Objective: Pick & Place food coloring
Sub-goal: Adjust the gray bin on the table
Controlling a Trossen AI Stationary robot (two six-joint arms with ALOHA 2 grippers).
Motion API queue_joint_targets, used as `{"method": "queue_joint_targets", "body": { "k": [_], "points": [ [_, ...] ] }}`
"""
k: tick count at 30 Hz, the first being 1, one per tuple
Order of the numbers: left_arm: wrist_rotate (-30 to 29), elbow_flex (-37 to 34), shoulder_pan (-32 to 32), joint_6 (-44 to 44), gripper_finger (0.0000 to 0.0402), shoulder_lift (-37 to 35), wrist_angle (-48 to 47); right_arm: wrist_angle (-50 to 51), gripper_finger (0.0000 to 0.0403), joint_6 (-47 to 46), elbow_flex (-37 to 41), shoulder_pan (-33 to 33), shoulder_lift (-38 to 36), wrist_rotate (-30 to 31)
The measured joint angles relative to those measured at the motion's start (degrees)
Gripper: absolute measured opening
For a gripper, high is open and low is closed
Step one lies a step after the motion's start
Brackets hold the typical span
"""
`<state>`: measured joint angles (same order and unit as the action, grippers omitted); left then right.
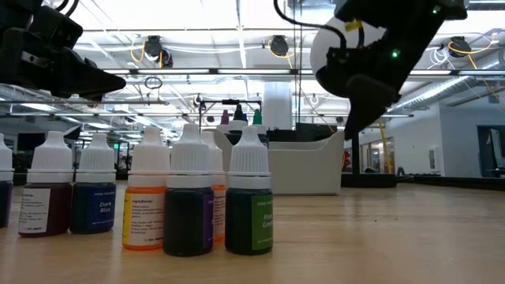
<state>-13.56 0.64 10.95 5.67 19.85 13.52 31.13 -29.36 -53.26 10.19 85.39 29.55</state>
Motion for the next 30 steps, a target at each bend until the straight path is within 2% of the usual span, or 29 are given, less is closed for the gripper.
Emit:
{"method": "queue_joint_targets", "body": {
  "k": [7,14,21,30],
  "points": [
    [0.00,0.00,0.01,0.02,0.0047,-0.01,0.01,-5.66,0.0000,-1.21,3.20,-0.06,2.72,-2.99],
    [-0.02,0.00,-0.01,0.07,0.0047,-0.01,0.00,-16.56,0.0000,-0.89,7.76,-0.06,2.75,-7.24],
    [-0.02,0.00,0.00,0.07,0.0047,0.01,0.00,-23.96,0.0000,0.24,9.94,0.03,2.72,-7.35],
    [-0.02,0.00,0.01,0.07,0.0047,-0.01,0.01,-27.54,0.0000,0.68,10.26,1.79,2.72,-7.37]
  ]
}}
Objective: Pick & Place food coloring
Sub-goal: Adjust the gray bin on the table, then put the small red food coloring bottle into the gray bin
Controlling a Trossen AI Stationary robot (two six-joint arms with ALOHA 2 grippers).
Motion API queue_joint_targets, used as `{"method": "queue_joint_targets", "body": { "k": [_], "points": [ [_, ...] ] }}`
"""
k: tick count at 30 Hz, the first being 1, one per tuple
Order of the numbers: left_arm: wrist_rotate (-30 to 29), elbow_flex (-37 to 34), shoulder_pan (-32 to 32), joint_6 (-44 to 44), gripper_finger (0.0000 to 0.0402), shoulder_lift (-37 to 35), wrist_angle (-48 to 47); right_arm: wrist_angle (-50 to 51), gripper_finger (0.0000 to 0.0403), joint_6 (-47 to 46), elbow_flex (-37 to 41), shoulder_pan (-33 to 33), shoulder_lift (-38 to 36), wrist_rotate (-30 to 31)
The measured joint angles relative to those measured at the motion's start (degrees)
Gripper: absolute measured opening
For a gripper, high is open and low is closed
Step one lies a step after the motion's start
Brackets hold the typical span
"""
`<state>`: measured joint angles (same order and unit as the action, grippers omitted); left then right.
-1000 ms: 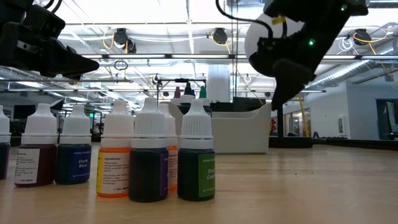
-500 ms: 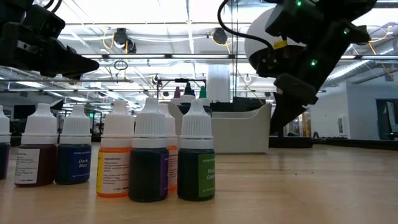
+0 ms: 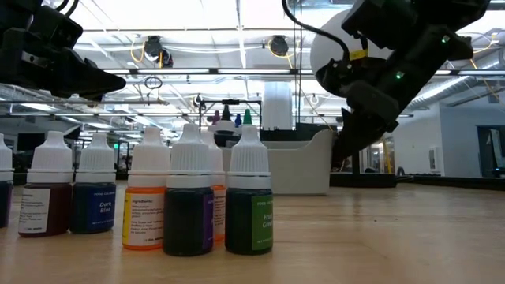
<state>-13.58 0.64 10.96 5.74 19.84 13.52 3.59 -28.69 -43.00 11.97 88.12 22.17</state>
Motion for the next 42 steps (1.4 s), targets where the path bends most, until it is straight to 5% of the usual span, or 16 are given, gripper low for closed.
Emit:
{"method": "queue_joint_targets", "body": {
  "k": [25,33,42],
  "points": [
    [0.00,0.00,-0.02,-0.15,0.0047,0.02,-0.01,3.88,0.0000,5.14,-0.02,0.76,-1.78,0.07],
    [0.00,0.00,0.00,-0.23,0.0047,0.02,-0.57,12.32,0.0000,12.47,0.60,2.16,-12.55,0.24],
    [-0.02,0.00,-0.01,-0.24,0.0047,0.01,-1.37,-14.24,0.0000,31.43,17.08,4.88,-35.12,-15.13]
  ]
}}
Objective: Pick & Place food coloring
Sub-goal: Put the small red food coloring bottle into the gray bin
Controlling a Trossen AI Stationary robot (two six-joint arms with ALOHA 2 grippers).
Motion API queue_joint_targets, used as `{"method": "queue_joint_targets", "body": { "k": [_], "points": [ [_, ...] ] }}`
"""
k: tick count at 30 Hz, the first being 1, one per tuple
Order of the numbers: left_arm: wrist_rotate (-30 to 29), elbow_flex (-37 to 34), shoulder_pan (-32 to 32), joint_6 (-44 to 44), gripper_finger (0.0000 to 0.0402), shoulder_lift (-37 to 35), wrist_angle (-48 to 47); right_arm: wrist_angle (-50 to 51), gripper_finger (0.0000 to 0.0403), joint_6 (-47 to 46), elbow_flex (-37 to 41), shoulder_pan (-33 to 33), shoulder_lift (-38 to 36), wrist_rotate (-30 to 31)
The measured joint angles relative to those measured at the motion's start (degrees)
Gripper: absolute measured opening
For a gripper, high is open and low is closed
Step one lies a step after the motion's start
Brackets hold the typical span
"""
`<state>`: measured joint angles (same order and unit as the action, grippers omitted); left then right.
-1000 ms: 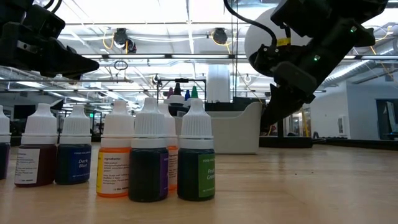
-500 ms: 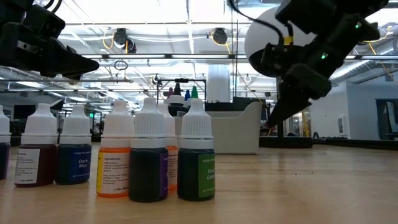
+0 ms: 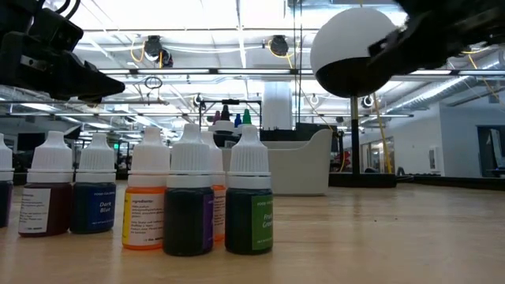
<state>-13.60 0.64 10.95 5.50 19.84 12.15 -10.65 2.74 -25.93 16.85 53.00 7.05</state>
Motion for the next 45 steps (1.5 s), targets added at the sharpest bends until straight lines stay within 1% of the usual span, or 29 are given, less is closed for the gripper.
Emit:
{"method": "queue_joint_targets", "body": {
  "k": [3,5,8,11,15,19,24,30,33,36,39,42,44,45],
  "points": [
    [0.00,0.00,0.01,0.00,0.0047,-0.01,-0.01,-9.57,0.0000,-1.11,8.33,-1.18,-8.49,-4.88],
    [0.02,0.00,0.01,0.04,0.0047,0.01,0.02,-12.54,0.0000,-2.49,12.48,-1.88,-13.76,-5.65],
    [0.00,0.00,0.00,0.17,0.0047,0.00,0.04,-11.81,0.0000,-3.64,16.04,-3.53,-20.69,-5.42],
    [-0.02,0.00,-0.01,0.21,0.0047,0.00,0.04,-9.88,0.0000,-4.21,17.34,-5.10,-25.89,-5.54],
    [-0.03,0.00,-0.01,0.82,0.0047,0.00,0.04,-7.88,0.0000,-4.22,17.44,-6.90,-30.36,-5.40],
    [-0.03,0.00,0.01,0.81,0.0047,0.02,0.01,-8.14,0.0000,-2.73,17.44,-8.12,-31.13,-4.83],
    [-0.03,0.00,0.00,0.33,0.0047,0.02,0.01,-8.34,0.0000,0.58,17.44,-8.25,-31.11,-1.26],
    [0.32,0.00,-0.01,-2.17,0.0047,-0.01,0.08,-8.36,0.0000,2.77,17.44,-8.25,-31.09,-1.11],
    [-1.05,0.00,0.01,0.82,0.0047,0.02,0.42,-8.54,0.0000,4.12,18.02,-8.25,-31.09,-1.11],
    [-3.21,0.00,0.00,4.20,0.0047,-0.01,1.84,-11.21,0.0000,5.61,19.40,-8.25,-31.07,-1.11],
    [-3.06,0.00,-0.01,4.22,0.0047,0.02,4.22,-14.23,0.0000,7.51,20.88,-8.25,-31.07,-1.13],
    [-3.42,0.00,0.03,0.23,0.0047,0.01,6.36,-16.35,0.0000,10.46,21.94,-8.25,-31.06,-1.22],
    [-5.84,0.08,0.03,-3.98,0.0047,0.02,7.18,-16.46,0.0000,12.58,22.08,-8.25,-31.07,-1.23],
    [-6.55,0.62,0.01,-5.89,0.0047,0.05,6.16,-16.59,0.0000,13.18,22.09,-8.25,-31.07,-1.22]
  ]
}}
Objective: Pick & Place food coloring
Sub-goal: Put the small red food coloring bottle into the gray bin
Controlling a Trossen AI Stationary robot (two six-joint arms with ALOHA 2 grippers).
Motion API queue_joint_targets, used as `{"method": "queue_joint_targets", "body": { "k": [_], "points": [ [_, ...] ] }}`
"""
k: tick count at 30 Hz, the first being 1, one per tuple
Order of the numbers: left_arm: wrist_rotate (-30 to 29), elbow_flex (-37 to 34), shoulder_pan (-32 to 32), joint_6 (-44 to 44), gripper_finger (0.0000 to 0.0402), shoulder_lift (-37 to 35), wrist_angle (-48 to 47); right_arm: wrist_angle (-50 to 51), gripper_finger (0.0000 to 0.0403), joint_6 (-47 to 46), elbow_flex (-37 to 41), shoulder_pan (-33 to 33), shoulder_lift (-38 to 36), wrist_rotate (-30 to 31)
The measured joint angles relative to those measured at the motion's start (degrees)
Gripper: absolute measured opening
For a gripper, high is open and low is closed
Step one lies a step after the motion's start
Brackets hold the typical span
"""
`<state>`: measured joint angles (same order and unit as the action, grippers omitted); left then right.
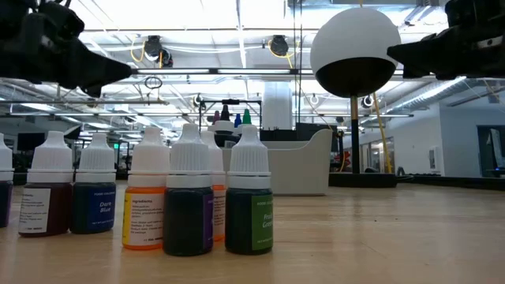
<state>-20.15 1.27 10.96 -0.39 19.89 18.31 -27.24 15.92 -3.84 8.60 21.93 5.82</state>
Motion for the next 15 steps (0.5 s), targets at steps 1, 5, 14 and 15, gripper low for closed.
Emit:
{"method": "queue_joint_targets", "body": {
  "k": [1,5,14,15],
  "points": [
    [-0.08,0.70,0.02,-1.49,0.0047,0.34,-1.09,-0.10,0.0000,0.12,0.02,0.00,-0.02,-0.02],
    [2.83,5.37,3.21,-2.93,0.0032,6.05,-3.37,-0.89,0.0000,-0.50,0.08,0.00,-0.02,-0.05],
    [-1.90,31.34,15.23,-10.20,0.0005,33.36,-26.87,-3.87,0.0000,-1.72,0.15,0.00,0.00,0.04],
    [-2.14,34.67,16.20,-12.57,0.0004,36.86,-31.43,-4.36,0.0000,-1.72,0.15,0.00,-0.02,0.05]
  ]
}}
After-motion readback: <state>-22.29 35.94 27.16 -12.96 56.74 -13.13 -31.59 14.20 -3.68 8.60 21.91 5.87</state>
